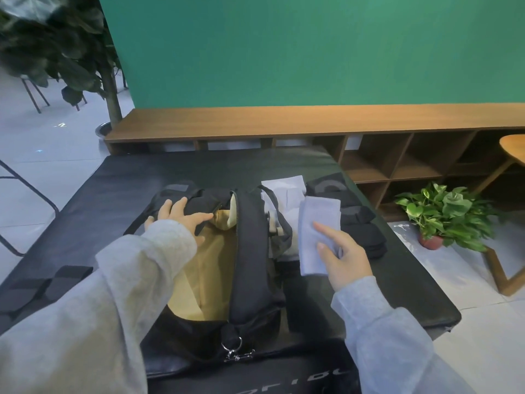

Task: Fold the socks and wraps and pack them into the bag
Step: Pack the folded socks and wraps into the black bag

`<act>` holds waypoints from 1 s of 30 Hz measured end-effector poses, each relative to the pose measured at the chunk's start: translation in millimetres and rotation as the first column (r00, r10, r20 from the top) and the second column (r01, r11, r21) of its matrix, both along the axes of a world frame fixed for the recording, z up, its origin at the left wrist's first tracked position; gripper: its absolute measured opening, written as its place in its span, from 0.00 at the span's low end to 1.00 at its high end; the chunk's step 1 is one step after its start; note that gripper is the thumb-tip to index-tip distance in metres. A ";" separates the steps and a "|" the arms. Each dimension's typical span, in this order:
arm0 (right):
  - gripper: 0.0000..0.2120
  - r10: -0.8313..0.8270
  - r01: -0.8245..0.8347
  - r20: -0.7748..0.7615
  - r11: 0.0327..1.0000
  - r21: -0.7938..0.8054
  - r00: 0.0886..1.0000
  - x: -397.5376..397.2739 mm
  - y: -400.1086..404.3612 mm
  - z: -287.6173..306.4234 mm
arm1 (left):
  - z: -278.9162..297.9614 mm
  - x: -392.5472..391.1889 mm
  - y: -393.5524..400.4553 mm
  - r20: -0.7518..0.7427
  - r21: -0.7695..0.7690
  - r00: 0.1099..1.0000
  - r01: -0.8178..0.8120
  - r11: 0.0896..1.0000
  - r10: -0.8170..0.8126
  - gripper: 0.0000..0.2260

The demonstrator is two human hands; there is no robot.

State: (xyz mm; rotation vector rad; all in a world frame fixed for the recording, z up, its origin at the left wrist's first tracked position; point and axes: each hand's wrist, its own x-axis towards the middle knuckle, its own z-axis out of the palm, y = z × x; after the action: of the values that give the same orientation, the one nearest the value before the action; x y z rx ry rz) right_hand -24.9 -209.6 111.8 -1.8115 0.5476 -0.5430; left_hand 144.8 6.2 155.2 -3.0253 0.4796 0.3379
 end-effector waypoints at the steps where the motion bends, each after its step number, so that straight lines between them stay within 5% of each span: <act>1: 0.18 -0.006 0.006 0.018 1.000 -0.006 1.000 2.3 0.5 5.7 | -2.4 1.6 0.4 -0.007 0.011 1.000 -0.009 1.000 0.009 0.24; 7: 0.17 0.018 -0.015 0.153 1.000 -0.026 0.988 18.1 11.9 42.5 | -19.0 4.5 3.6 0.085 -0.042 0.995 -0.052 0.998 0.055 0.22; 15: 0.23 0.316 -0.250 0.227 0.928 -0.276 0.921 40.3 79.2 53.6 | -18.6 22.2 17.8 0.099 0.007 0.994 -0.049 0.999 0.048 0.34; 23: 0.21 0.411 -0.436 -0.147 0.869 -0.234 0.900 64.4 118.4 25.5 | -34.6 34.1 36.5 0.188 -0.185 0.982 0.045 0.982 -0.010 0.26; 27: 0.20 0.415 -0.501 -0.338 0.837 -0.223 0.845 71.3 125.6 16.6 | -35.6 34.1 55.1 0.139 -0.567 0.974 -0.071 0.821 0.180 0.27; 30: 0.23 0.386 -0.547 -0.440 0.765 -0.339 0.811 80.5 122.5 13.5 | -30.7 30.8 65.6 0.084 -0.682 0.977 -0.088 0.726 0.197 0.29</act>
State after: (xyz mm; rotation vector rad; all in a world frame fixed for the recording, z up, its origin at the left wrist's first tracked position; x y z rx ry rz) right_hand 55.6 -87.0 125.3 -2.4184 0.1654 0.0212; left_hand 175.6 71.8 124.6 -3.7767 0.4267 -0.1056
